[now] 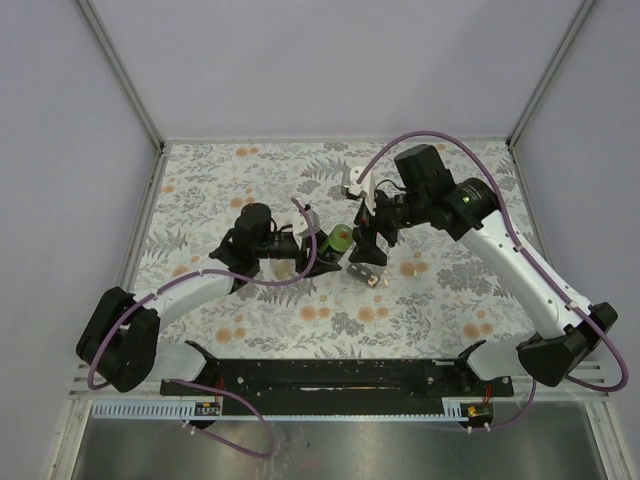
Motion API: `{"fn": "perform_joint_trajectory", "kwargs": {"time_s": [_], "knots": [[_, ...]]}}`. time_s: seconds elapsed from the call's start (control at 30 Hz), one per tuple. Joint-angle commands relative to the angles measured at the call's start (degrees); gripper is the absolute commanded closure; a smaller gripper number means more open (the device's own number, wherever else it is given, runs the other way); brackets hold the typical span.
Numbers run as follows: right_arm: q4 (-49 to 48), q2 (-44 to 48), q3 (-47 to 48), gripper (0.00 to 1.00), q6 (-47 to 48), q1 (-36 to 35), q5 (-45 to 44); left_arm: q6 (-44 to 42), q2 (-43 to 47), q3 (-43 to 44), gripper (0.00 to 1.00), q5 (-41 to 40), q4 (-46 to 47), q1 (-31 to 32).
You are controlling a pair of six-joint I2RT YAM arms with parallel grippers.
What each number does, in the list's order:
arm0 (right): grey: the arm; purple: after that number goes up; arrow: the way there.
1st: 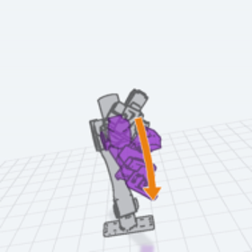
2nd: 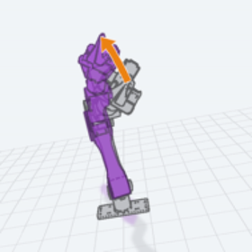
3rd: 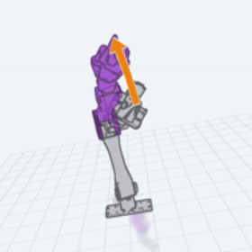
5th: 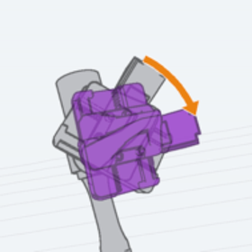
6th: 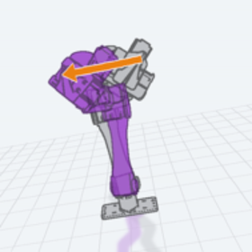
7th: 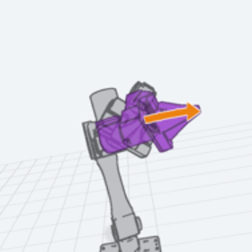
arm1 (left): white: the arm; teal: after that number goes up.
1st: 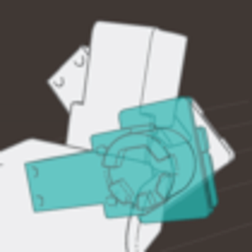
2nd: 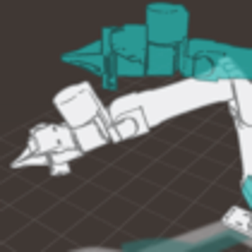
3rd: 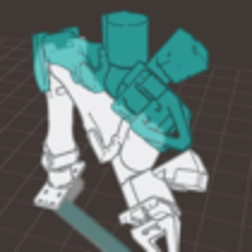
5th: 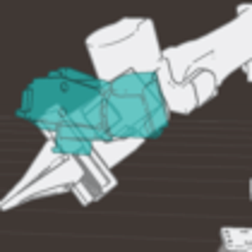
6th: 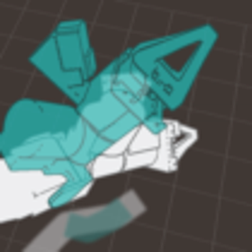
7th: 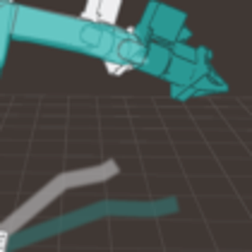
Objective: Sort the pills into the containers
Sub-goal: Screw the lid of the pill bottle onto the pill bottle.
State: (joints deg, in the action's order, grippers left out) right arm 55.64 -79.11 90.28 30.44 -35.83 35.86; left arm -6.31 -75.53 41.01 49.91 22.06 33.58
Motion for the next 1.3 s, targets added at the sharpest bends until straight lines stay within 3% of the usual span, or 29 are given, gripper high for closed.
{"fn": "perform_joint_trajectory", "kwargs": {"time_s": [0.0, 0.33, 0.43, 0.57, 0.93, 1.27], "knots": [[0.53, -0.95, -1.07, 0.01, 8.14, 0.24, 5.53, 4.54, -0.59, 3.11, 1.0, 12.65, 3.15, -0.71], [-11.6, 3.7, -7.14, 0.01, 5.78, 0.33, 13.44, 42.48, -5.15, -2.25, 1.0, 22.07, 50.57, -2.91], [-13.01, 3.61, -6.96, 0.01, 4.46, 0.41, 15.73, 48.31, -7.09, -2.43, 1.0, 22.86, 58.26, -2.91], [-15.64, 4.4, -6.87, 0.01, 2.35, 0.67, 16.44, 47.01, -6.22, -3.13, 1.0, 21.9, 57.48, -3.0], [-27.59, 1.86, -6.34, 0.02, -11.7, 5.07, 27.85, 33.56, -0.94, -4.1, 1.0, 18.38, 41.23, -3.0], [-41.74, 0.01, -10.73, 0.04, -22.7, 5.07, 35.6, 33.9, -0.59, -4.36, 1.0, 17.59, 41.83, -2.73]]}}
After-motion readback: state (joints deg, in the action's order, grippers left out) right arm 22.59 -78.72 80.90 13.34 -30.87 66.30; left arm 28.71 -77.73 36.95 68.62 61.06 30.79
